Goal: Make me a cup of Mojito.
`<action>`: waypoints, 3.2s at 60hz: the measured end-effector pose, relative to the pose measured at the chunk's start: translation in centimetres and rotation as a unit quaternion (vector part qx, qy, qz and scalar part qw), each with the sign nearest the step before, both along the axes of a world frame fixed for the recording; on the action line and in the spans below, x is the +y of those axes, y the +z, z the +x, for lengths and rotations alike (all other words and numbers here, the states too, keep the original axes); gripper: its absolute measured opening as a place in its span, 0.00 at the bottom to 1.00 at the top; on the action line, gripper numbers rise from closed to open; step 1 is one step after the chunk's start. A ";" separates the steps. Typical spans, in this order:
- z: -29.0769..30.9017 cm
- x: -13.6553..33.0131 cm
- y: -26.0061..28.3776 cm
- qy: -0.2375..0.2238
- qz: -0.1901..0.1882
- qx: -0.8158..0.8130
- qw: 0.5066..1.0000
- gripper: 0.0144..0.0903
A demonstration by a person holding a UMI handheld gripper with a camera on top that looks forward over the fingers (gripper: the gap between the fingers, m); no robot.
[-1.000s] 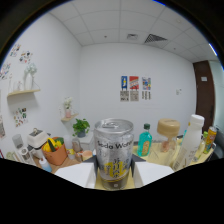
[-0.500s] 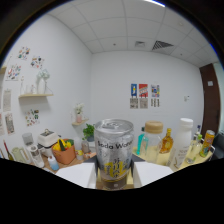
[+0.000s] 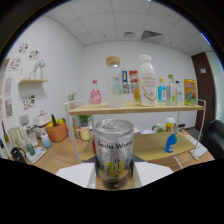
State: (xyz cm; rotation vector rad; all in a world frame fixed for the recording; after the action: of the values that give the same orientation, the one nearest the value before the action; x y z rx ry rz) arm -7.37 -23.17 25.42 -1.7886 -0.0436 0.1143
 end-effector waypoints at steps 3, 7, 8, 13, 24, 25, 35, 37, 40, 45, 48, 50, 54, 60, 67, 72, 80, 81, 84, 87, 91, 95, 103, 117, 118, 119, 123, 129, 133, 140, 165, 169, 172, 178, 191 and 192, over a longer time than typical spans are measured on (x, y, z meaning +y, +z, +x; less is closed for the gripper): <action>0.6 0.0 -1.8 -0.009 -0.006 0.012 1.000 0.47; 1.0 0.3 -3.5 -0.020 -0.017 0.053 0.998 0.47; 1.0 0.3 -3.8 -0.022 -0.017 0.070 0.997 0.47; 1.3 0.8 -4.8 -0.042 -0.027 0.162 0.986 0.47; 2.2 2.3 -4.4 -0.081 -0.028 0.369 0.925 0.47; 2.2 2.4 -4.3 -0.083 -0.028 0.387 0.918 0.47; 2.5 2.9 -3.8 -0.093 -0.033 0.560 0.822 0.47; 2.6 2.9 -3.6 -0.093 -0.033 0.590 0.801 0.47; 2.8 3.0 -3.1 -0.087 -0.032 0.627 0.773 0.47; 3.0 3.0 -2.5 -0.072 -0.035 0.679 0.730 0.47; 3.3 3.1 -2.1 -0.067 -0.035 0.722 0.688 0.47; 3.8 3.1 -1.6 -0.063 -0.033 0.751 0.656 0.47; 4.4 3.2 -1.2 -0.060 -0.028 0.793 0.606 0.47; 5.3 3.3 -0.8 -0.060 -0.024 0.832 0.550 0.47; 6.2 3.7 -0.2 -0.051 -0.021 0.867 0.495 0.47; 6.5 3.9 -0.3 -0.049 -0.023 0.886 0.460 0.47; 6.2 4.1 -1.5 -0.061 -0.036 0.889 0.453 0.47; 6.2 4.1 -1.7 -0.063 -0.036 0.889 0.452 0.47; 6.2 3.9 -2.1 -0.065 -0.038 0.889 0.452 0.47; 6.2 3.8 -2.3 -0.066 -0.040 0.884 0.461 0.47; 6.1 3.7 -2.3 -0.067 -0.042 0.875 0.478 0.47; 6.0 3.7 -2.0 -0.066 -0.040 0.859 0.506 0.47; 6.0 3.3 -0.7 -0.060 -0.031 0.782 0.620 0.47; 5.5 3.1 1.7 -0.045 0.024 0.425 0.904 0.48; 5.3 3.1 1.5 -0.044 0.026 0.398 0.916 0.47; 5.2 3.2 1.3 -0.044 0.027 0.374 0.926 0.47; 4.7 3.4 0.2 -0.041 0.030 0.286 0.957 0.47; 3.8 3.8 -2.8 -0.038 0.026 0.170 0.984 0.47; 2.7 4.0 -5.4 -0.021 0.013 0.106 0.994 0.47; 1.1 4.3 -9.9 -0.002 -0.014 0.040 0.999 0.47; -1.4 4.1 -18.7 0.026 -0.088 0.004 0.996 0.47; -1.4 4.1 -18.6 0.025 -0.087 -0.003 0.996 0.48; -1.5 4.0 -18.7 0.024 -0.086 -0.006 0.996 0.49; -1.5 3.7 -18.7 0.017 -0.075 -0.014 0.997 0.50; -1.2 2.6 -19.2 -0.005 -0.084 -0.036 0.996 0.58; -1.2 2.5 -19.2 -0.006 -0.089 -0.036 0.995 0.60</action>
State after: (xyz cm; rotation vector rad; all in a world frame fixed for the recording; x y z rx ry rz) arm -8.58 -20.67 6.23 -1.9696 -0.0769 0.0460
